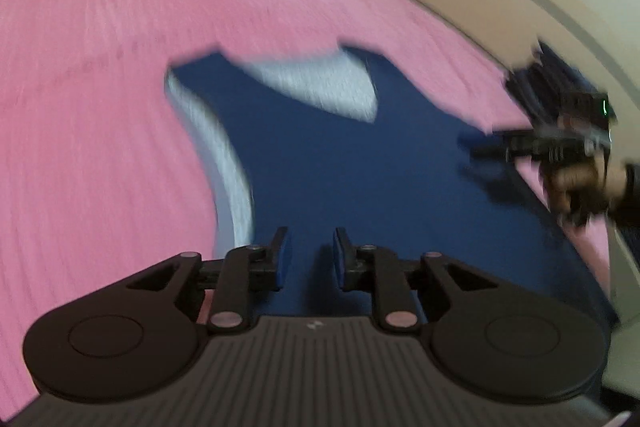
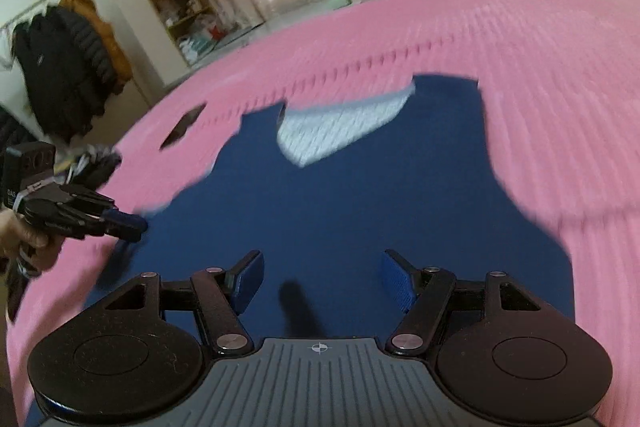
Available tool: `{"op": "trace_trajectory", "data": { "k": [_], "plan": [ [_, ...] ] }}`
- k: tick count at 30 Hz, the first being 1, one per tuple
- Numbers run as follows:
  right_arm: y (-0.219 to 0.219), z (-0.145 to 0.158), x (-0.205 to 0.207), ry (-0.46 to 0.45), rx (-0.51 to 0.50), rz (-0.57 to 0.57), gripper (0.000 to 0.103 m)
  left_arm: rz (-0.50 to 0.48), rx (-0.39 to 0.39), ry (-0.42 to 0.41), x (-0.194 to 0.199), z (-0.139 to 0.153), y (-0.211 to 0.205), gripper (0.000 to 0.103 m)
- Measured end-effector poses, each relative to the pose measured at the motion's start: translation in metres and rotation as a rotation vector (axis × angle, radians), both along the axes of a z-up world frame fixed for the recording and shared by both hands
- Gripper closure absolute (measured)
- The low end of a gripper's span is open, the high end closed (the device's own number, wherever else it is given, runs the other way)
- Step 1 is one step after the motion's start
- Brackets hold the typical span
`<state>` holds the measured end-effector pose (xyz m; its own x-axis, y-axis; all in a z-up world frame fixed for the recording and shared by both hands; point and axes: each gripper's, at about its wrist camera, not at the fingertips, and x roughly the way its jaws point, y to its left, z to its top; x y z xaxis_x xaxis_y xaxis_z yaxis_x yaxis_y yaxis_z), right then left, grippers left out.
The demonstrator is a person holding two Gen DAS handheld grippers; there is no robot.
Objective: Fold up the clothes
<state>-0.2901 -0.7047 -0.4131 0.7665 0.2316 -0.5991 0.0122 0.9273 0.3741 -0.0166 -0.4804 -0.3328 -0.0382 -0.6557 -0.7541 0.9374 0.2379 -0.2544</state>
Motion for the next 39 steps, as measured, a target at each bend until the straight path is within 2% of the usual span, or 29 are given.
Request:
{"op": "trace_trajectory", "data": {
  "k": [2, 3, 4, 5, 8, 12, 15, 17, 19, 21, 23, 26, 31, 35, 39],
  "plan": [
    [0.010, -0.003, -0.021, -0.005, -0.038, -0.006, 0.035, 0.018, 0.039, -0.090, -0.011, -0.012, 0.026, 0.087],
    [0.014, -0.003, -0.033, -0.007, -0.059, -0.029, 0.035, 0.050, 0.037, -0.107, -0.011, -0.016, 0.040, 0.094],
    [0.017, -0.002, -0.046, -0.004, -0.071, -0.059, 0.035, 0.109, 0.038, -0.101, -0.008, -0.017, 0.052, 0.096],
    [0.024, -0.001, -0.062, -0.004, -0.073, -0.072, 0.035, 0.165, 0.053, -0.117, -0.008, -0.016, 0.063, 0.097],
    [0.046, 0.003, -0.112, -0.006, -0.072, -0.094, 0.035, 0.236, 0.049, -0.192, -0.032, -0.006, 0.093, 0.096],
    [0.071, -0.004, -0.190, 0.018, -0.021, -0.160, 0.035, 0.235, -0.075, -0.213, -0.105, 0.023, 0.129, 0.093],
    [0.080, -0.008, -0.262, 0.008, 0.020, -0.232, 0.035, 0.185, -0.113, -0.146, -0.179, 0.028, 0.151, 0.084],
    [0.083, -0.010, -0.303, 0.011, 0.046, -0.253, 0.035, 0.140, -0.104, -0.119, -0.228, 0.024, 0.165, 0.083],
    [0.086, -0.008, -0.337, 0.010, 0.057, -0.259, 0.035, 0.111, -0.058, -0.104, -0.267, 0.010, 0.180, 0.083],
    [0.087, -0.008, -0.363, 0.005, 0.056, -0.270, 0.035, 0.108, -0.012, -0.098, -0.297, -0.005, 0.197, 0.083],
    [0.087, -0.005, -0.384, -0.005, 0.049, -0.279, 0.035, 0.138, -0.012, -0.127, -0.318, -0.012, 0.219, 0.082],
    [0.087, 0.003, -0.394, 0.054, 0.022, -0.308, 0.035, 0.216, -0.021, -0.099, -0.329, -0.012, 0.249, 0.082],
    [0.092, 0.024, -0.393, 0.039, -0.024, -0.297, 0.035, 0.257, 0.005, -0.103, -0.327, 0.001, 0.261, 0.082],
    [0.078, 0.046, -0.347, 0.029, -0.091, -0.235, 0.035, 0.235, -0.007, -0.145, -0.299, 0.027, 0.245, 0.078],
    [0.050, 0.072, -0.259, -0.012, -0.172, -0.144, 0.035, 0.186, -0.025, -0.244, -0.234, 0.049, 0.201, 0.065]
  ]
}}
